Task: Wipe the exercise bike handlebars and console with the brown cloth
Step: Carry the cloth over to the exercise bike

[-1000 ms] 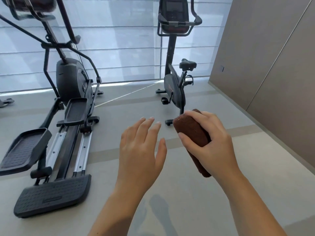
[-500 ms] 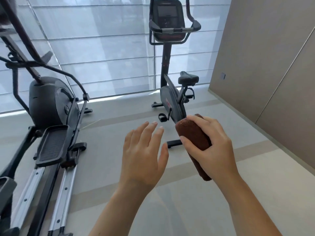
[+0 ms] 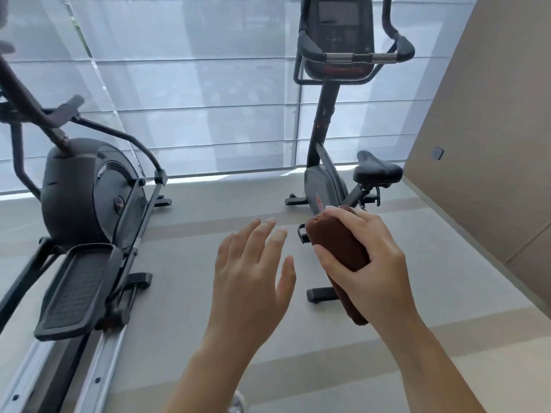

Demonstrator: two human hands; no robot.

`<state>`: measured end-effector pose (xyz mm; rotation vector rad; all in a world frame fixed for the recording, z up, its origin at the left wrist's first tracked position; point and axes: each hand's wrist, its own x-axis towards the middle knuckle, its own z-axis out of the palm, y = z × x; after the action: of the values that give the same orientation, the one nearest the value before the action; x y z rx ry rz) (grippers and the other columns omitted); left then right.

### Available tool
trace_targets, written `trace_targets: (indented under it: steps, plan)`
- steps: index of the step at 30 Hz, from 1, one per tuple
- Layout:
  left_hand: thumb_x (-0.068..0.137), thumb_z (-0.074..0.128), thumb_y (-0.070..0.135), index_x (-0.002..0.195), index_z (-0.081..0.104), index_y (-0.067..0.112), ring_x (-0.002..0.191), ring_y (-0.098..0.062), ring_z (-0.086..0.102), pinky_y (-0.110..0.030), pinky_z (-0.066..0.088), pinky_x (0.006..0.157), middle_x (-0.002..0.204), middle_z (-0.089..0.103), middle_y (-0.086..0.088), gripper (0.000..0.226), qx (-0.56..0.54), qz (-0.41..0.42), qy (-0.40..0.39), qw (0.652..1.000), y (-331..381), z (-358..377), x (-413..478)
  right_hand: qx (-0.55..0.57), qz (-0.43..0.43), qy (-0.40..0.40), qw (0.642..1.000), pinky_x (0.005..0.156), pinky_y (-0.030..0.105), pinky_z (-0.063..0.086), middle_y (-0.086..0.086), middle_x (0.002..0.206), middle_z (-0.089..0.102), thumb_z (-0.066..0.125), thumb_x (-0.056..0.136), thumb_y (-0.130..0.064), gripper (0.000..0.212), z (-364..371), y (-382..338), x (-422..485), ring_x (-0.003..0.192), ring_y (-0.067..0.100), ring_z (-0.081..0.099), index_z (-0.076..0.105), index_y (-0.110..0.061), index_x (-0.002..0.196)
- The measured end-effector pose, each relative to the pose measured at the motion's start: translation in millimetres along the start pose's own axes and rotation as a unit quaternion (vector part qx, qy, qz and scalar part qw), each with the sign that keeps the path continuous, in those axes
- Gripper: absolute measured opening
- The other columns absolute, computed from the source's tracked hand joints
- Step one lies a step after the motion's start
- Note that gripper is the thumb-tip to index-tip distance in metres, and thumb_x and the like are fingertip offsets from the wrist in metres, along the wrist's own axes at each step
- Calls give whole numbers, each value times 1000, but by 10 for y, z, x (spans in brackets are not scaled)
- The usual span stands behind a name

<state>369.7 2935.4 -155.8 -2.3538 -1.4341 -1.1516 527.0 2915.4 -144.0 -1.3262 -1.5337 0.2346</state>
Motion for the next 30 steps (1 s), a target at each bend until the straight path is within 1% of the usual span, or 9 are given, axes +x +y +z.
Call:
trace_targets:
  steps: [3,6,9,13,16,19,24,26,30]
  plan:
    - [86,44,25,111,62,5,112,-31,54,-37,31,97,115,64,-13,36,3,-21,0,1000,-368,329,426,-3,-9,-9,1000,86,5,40,0,115,56,68,74,-32,46,307,258,569,102,4,52,59,-27,119]
    - [87,43,26,111,62,5,113,-31,54,-38,32,97,115,64,-13,37,4,-35,-8,999,-791,687,840,-10,-7,-19,1000,87,7,40,0,115,56,74,76,-26,46,669,548,1126,102,7,53,59,-27,119]
    - [86,43,26,111,61,5,113,-32,54,-37,30,97,115,63,-13,37,-2,-21,-15,1000,-1309,1008,1209,-13,2,-23,1000,85,5,40,-1,115,56,73,76,-25,47,1146,803,1547,99,2,52,58,-29,120]
    - [87,43,26,111,61,5,113,-31,54,-40,34,98,115,63,-13,37,-18,-6,-18,1000,-2054,1320,1826,-12,22,3,1000,83,2,39,-4,114,53,69,75,-35,48,1796,999,2192,102,-2,49,56,-32,121]
    - [86,43,26,112,61,6,113,-30,53,-41,36,97,115,63,-12,37,-30,3,-10,1000,-2481,1544,2355,-14,28,22,999,82,3,40,-4,115,54,66,74,-38,48,2153,1094,2821,100,1,52,56,-33,120]
    - [86,44,26,112,61,5,113,-30,53,-38,32,97,115,64,-12,37,-37,10,-8,999,-2873,1813,2846,-21,28,31,999,81,1,39,-3,115,55,66,74,-38,48,2478,1255,3407,99,3,53,57,-32,120]
    - [87,44,25,110,62,5,113,-30,54,-37,31,98,115,63,-12,35,-49,36,-5,998,-3365,2259,3508,-20,34,51,998,82,1,37,-4,115,56,67,74,-37,47,2906,1581,4105,101,-5,51,54,-41,119]
    - [87,44,25,110,62,6,114,-30,54,-38,33,98,116,63,-11,36,-53,41,-3,998,-3525,2497,3816,-24,32,55,998,82,1,38,-4,116,56,66,74,-38,46,3039,1754,4433,102,-4,51,55,-39,119]
    - [86,44,25,109,63,5,113,-31,55,-44,40,95,116,64,-12,36,-63,36,-3,997,-3807,3054,4436,-44,20,58,997,80,0,37,-1,116,56,67,76,-36,47,3268,2184,5151,100,2,53,56,-30,121]
